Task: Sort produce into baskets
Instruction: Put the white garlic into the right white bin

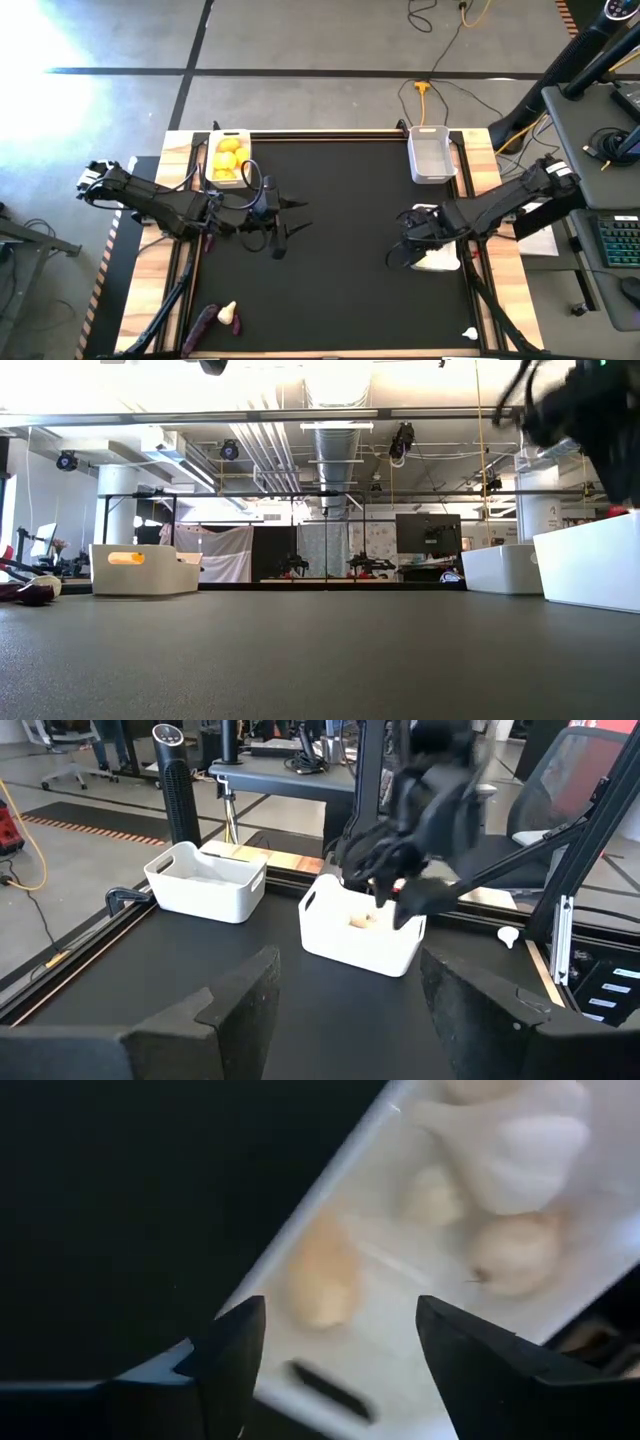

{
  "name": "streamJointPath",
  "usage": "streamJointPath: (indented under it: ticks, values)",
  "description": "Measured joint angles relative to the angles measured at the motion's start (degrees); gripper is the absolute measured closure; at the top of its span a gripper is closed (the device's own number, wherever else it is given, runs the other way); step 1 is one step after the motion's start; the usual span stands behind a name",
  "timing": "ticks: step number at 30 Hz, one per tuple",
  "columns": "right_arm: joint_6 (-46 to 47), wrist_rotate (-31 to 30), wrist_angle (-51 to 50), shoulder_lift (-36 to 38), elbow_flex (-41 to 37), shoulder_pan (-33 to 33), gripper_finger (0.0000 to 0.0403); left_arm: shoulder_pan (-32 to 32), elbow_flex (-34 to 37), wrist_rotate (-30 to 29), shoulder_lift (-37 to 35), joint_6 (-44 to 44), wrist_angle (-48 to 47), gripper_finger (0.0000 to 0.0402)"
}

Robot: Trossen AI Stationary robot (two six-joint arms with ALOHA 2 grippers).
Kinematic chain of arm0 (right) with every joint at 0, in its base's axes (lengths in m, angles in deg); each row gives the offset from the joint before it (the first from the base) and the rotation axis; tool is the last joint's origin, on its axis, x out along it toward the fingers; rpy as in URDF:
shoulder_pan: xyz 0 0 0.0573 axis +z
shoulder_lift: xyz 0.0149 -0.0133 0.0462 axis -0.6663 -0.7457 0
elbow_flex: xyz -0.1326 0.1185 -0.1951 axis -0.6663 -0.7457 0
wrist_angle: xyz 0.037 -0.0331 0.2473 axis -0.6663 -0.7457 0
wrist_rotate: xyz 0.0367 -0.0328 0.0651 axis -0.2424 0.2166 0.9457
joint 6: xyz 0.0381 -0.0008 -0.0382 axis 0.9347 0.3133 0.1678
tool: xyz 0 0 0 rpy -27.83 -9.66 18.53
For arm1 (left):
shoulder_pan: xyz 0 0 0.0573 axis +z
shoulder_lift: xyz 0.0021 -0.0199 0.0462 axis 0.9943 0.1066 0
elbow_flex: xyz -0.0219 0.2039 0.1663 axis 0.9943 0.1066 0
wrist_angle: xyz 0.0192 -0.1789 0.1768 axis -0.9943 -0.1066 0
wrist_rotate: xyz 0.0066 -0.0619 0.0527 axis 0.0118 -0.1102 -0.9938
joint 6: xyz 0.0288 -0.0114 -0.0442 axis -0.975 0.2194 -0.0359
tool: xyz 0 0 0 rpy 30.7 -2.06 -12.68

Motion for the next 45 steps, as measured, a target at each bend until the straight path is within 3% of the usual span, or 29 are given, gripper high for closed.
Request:
streamJointPath:
  ticks: [4,10,14,16,23,27,36,45]
  values:
    - [6.4,-3.5,0.2,-0.1,6.4,7.6,0.0151,0.0,0.0,0.0,0.0,0.0,0.0,0.0178]
    - [15.0,-8.7,0.7,-4.3,14.9,24.0,0.0168,0.0,0.0,0.0,0.0,0.0,0.1,0.0178]
    - [13.9,-8.4,1.9,-11.6,19.1,32.8,0.0176,0.0,0.0,0.0,0.0,0.0,0.1,0.0178]
    - [13.8,-5.0,1.9,-15.3,20.8,35.3,0.0176,0.0,0.0,0.0,0.0,0.0,0.1,0.0178]
    - [12.9,17.9,2.2,-25.2,21.3,37.2,0.0173,0.0,0.0,0.0,0.0,0.0,0.3,0.0178]
    - [10.5,26.5,5.1,-27.4,19.5,35.5,0.0172,0.0,0.0,0.0,0.0,0.0,0.4,0.0178]
    - [5.1,36.8,9.1,-31.0,13.8,33.7,0.0172,0.0,0.0,0.0,0.0,0.0,0.5,0.0178]
    - [6.2,40.4,17.7,-30.9,6.7,33.6,0.0172,0.0,0.0,0.0,0.0,0.0,0.6,0.0178]
